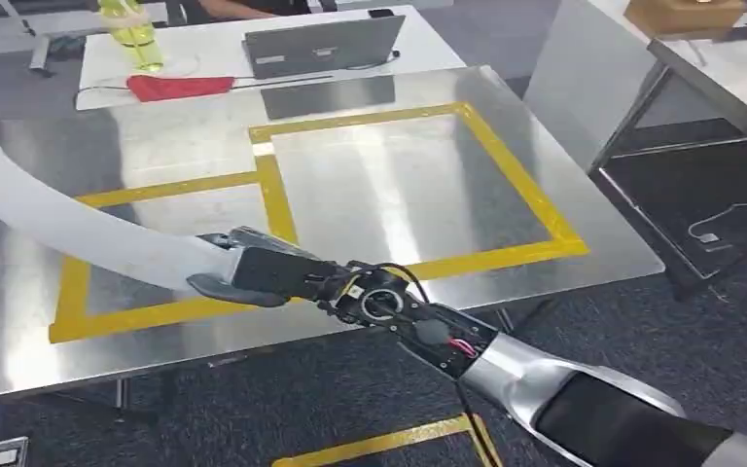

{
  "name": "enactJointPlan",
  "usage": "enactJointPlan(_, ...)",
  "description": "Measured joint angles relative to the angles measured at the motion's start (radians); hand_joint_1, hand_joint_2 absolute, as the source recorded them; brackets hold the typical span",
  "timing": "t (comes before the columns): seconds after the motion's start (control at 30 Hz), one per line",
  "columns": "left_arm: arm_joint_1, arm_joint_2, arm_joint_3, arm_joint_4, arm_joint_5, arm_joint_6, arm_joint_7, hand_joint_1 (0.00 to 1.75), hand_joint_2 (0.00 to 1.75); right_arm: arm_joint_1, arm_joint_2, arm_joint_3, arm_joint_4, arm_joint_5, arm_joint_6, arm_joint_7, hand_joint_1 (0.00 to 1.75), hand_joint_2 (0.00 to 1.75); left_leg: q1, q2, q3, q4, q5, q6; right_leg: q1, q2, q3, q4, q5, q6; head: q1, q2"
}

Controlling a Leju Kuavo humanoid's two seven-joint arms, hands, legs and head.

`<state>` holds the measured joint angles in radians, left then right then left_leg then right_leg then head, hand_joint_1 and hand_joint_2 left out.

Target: Take the parts from the cabinet and place them on the table.

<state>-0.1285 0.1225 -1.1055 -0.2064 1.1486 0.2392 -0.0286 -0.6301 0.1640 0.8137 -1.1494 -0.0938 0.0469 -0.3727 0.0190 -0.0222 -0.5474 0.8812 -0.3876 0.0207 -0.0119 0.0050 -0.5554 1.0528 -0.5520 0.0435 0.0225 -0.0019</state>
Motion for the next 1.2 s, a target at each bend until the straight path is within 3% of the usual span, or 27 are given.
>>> enactJointPlan(0.07,0.0,0.0,0.0,0.0,0.0,0.0,-0.002,0.0,1.75,0.004,0.0,0.0,0.008,-0.002,0.0,0.0,1.73,1.75,0.002,-0.007,0.004,0.001,-0.003,0.0,-0.005,0.0,-0.091,0.172,-0.061,0.009,0.003,0.0)
enactJointPlan(0.1,0.001,0.0,0.0,0.0,0.001,0.0,-0.003,0.0,1.75,0.005,0.0,0.0,0.014,-0.005,0.0,0.0,1.73,1.75,0.004,-0.013,0.004,0.002,-0.005,-0.003,-0.008,0.0,-0.115,0.205,-0.059,0.013,0.006,0.0)
enactJointPlan(0.13,0.002,0.0,0.0,0.0,0.001,0.0,-0.004,0.0,1.75,0.006,0.0,0.0,0.018,-0.01,0.0,0.0,1.73,1.75,0.008,-0.02,0.006,0.006,-0.008,-0.008,-0.014,0.0,-0.111,0.181,-0.026,0.018,0.006,0.0)
enactJointPlan(0.17,0.003,0.0,0.0,0.0,0.002,0.0,-0.004,0.0,1.75,0.005,0.0,0.0,0.021,-0.014,0.0,-0.001,1.73,1.75,0.013,-0.027,0.007,0.013,-0.013,-0.015,-0.019,0.0,-0.086,0.116,0.021,0.023,0.008,0.0)
enactJointPlan(0.2,0.003,-0.001,0.0,0.0,0.002,0.0,-0.005,0.0,1.75,0.004,0.0,0.0,0.024,-0.016,0.0,-0.002,1.73,1.75,0.019,-0.036,0.007,0.023,-0.02,-0.024,-0.026,0.003,-0.044,0.019,0.078,0.03,0.009,0.0)
enactJointPlan(0.23,0.002,-0.001,0.0,0.0,0.001,0.0,-0.005,0.0,1.75,0.003,0.0,0.0,0.026,-0.017,0.0,-0.002,1.73,1.75,0.023,-0.043,0.006,0.036,-0.029,-0.033,-0.035,0.021,-0.007,-0.069,0.123,0.038,0.014,0.0)
enactJointPlan(0.27,0.002,0.003,0.0,0.0,0.0,0.0,-0.005,0.0,1.75,0.003,0.0,0.0,0.03,-0.017,-0.002,-0.002,1.73,1.75,0.02,-0.05,-0.002,0.048,-0.036,-0.044,-0.036,0.059,0.005,-0.089,0.1,0.043,0.018,0.0)
enactJointPlan(0.3,-0.001,0.003,-0.001,0.0,-0.002,-0.002,-0.004,0.0,1.75,0.003,0.0,0.0,0.032,-0.017,-0.002,-0.003,1.73,1.75,0.019,-0.055,-0.014,0.063,-0.036,-0.048,-0.035,0.055,0.004,-0.091,0.099,0.024,0.018,0.0)
enactJointPlan(0.4,0.005,0.003,-0.001,0.0,-0.006,-0.005,-0.004,0.0,1.75,0.006,0.0,-0.003,0.038,-0.017,-0.009,-0.003,1.73,1.75,0.027,-0.07,-0.014,0.051,-0.03,-0.067,-0.026,0.04,0.01,-0.082,0.098,-0.001,0.013,0.0)
enactJointPlan(0.43,0.005,0.003,-0.001,0.0,-0.007,-0.005,-0.004,0.0,1.75,0.005,0.002,-0.004,0.038,-0.017,-0.01,-0.004,1.73,1.75,0.03,-0.055,-0.017,0.057,-0.038,-0.068,-0.03,0.031,0.014,-0.086,0.101,-0.01,0.013,0.0)
enactJointPlan(0.47,0.004,0.004,-0.001,0.0,-0.007,-0.006,-0.004,0.0,1.75,0.005,0.002,-0.005,0.038,-0.017,-0.013,-0.005,1.73,1.75,0.024,-0.016,-0.035,0.099,-0.059,-0.068,-0.029,0.025,0.016,-0.087,0.1,-0.015,-0.003,0.0)
enactJointPlan(0.53,-0.001,0.008,-0.001,0.0,-0.007,-0.007,-0.004,0.0,1.75,0.007,0.002,-0.006,0.041,-0.017,-0.015,-0.004,1.73,1.75,0.021,0.009,-0.123,0.266,-0.129,-0.07,-0.021,0.008,0.016,-0.087,0.097,-0.023,-0.016,0.0)
enactJointPlan(0.6,0.0,0.009,-0.001,0.0,-0.007,-0.007,-0.004,0.0,1.75,0.011,0.002,-0.006,0.048,-0.017,-0.016,-0.005,1.73,1.75,0.02,0.013,-0.197,0.395,-0.16,-0.066,-0.013,-0.008,0.016,-0.087,0.094,-0.028,-0.017,0.0)
enactJointPlan(0.63,0.002,0.009,-0.001,0.0,-0.007,-0.007,-0.004,0.0,1.75,0.013,0.002,-0.006,0.05,-0.017,-0.016,-0.005,1.73,1.75,0.018,0.013,-0.197,0.385,-0.142,-0.061,-0.009,-0.013,0.018,-0.087,0.093,-0.03,-0.017,0.0)
enactJointPlan(0.67,0.002,0.009,-0.001,0.0,-0.007,-0.007,-0.003,0.0,1.75,0.013,0.002,-0.007,0.052,-0.017,-0.016,-0.005,1.73,1.75,0.015,0.014,-0.174,0.331,-0.106,-0.054,-0.007,-0.018,0.02,-0.087,0.092,-0.032,-0.017,0.0)
enactJointPlan(0.73,0.001,0.012,-0.001,0.0,-0.007,-0.006,-0.003,0.0,1.75,0.012,0.002,-0.008,0.052,-0.017,-0.017,-0.006,1.73,1.75,0.005,0.027,-0.08,0.143,-0.016,-0.035,-0.003,-0.027,0.028,-0.087,0.087,-0.032,-0.017,0.0)
enactJointPlan(0.77,-0.001,0.014,-0.001,0.0,-0.007,-0.005,-0.002,0.0,1.75,0.011,0.002,-0.011,0.052,-0.017,-0.017,-0.007,1.73,1.75,-0.006,0.053,-0.051,0.08,-0.019,-0.026,-0.001,-0.031,0.03,-0.087,0.085,-0.029,-0.017,0.0)
enactJointPlan(0.8,-0.003,0.014,-0.001,0.0,-0.007,-0.005,-0.001,0.0,1.75,0.011,0.002,-0.014,0.053,-0.018,-0.018,-0.007,1.73,1.75,-0.013,0.051,-0.05,0.076,-0.016,-0.026,0.005,-0.033,0.027,-0.087,0.082,-0.025,-0.017,0.0)
enactJointPlan(0.9,-0.002,0.016,-0.001,0.0,-0.005,-0.005,0.004,0.0,1.75,0.012,0.002,-0.014,0.054,-0.018,-0.018,-0.008,1.73,1.75,-0.016,0.034,-0.053,0.076,-0.02,-0.018,0.003,-0.045,0.035,-0.094,0.079,-0.014,-0.014,0.0)
enactJointPlan(0.93,-0.001,0.016,-0.001,0.0,-0.003,-0.005,0.004,0.0,1.75,0.011,0.002,-0.015,0.054,-0.018,-0.018,-0.008,1.73,1.75,-0.006,0.029,-0.045,0.064,-0.015,-0.011,0.004,-0.046,0.034,-0.093,0.073,-0.007,-0.014,0.0)
enactJointPlan(0.97,-0.001,0.014,-0.001,0.0,-0.003,-0.005,0.004,0.0,1.75,0.011,0.002,-0.016,0.054,-0.018,-0.018,-0.008,1.73,1.75,-0.006,0.027,-0.042,0.061,-0.014,-0.008,0.001,-0.029,0.027,-0.067,0.051,-0.005,-0.012,0.0)
enactJointPlan(1.0,-0.001,0.014,-0.001,0.0,-0.003,-0.005,0.004,0.0,1.75,0.01,0.002,-0.018,0.054,-0.018,-0.018,-0.009,1.73,1.75,-0.006,0.026,-0.042,0.061,-0.015,-0.003,0.001,-0.02,-0.002,-0.004,0.014,-0.004,-0.008,0.0)
enactJointPlan(1.07,-0.001,0.014,-0.001,0.0,-0.003,-0.005,0.004,0.0,1.75,0.014,0.0,-0.019,0.057,-0.018,-0.018,-0.008,1.73,1.75,-0.008,0.015,-0.042,0.061,-0.016,0.0,0.002,-0.009,-0.092,0.182,-0.066,0.0,0.003,0.0)
enactJointPlan(1.1,-0.001,0.014,-0.001,0.0,-0.003,-0.005,0.004,0.0,1.75,0.017,-0.001,-0.02,0.059,-0.018,-0.018,-0.008,1.73,1.75,-0.009,0.01,-0.042,0.063,-0.017,0.001,0.002,-0.008,-0.124,0.24,-0.079,0.001,0.007,0.0)
enactJointPlan(1.13,0.0,0.014,-0.001,0.0,-0.003,-0.005,0.005,0.0,1.75,0.02,-0.002,-0.02,0.061,-0.018,-0.018,-0.008,1.73,1.75,-0.01,0.004,-0.041,0.063,-0.018,0.002,0.002,-0.008,-0.132,0.247,-0.065,0.0,0.01,0.0)
enactJointPlan(1.17,0.0,0.014,-0.001,0.0,-0.003,-0.005,0.005,0.0,1.75,0.02,-0.002,-0.02,0.063,-0.018,-0.018,-0.008,1.73,1.75,-0.01,-0.004,-0.039,0.064,-0.019,0.002,0.002,-0.008,-0.117,0.204,-0.027,-0.002,0.012,0.0)
enactJointPlan(1.2,0.0,0.014,-0.001,0.0,-0.003,-0.005,0.005,0.0,1.75,0.019,-0.002,-0.02,0.063,-0.018,-0.018,-0.008,1.73,1.75,-0.011,-0.011,-0.036,0.066,-0.02,0.0,0.002,-0.006,-0.082,0.12,0.026,-0.007,0.015,0.0)
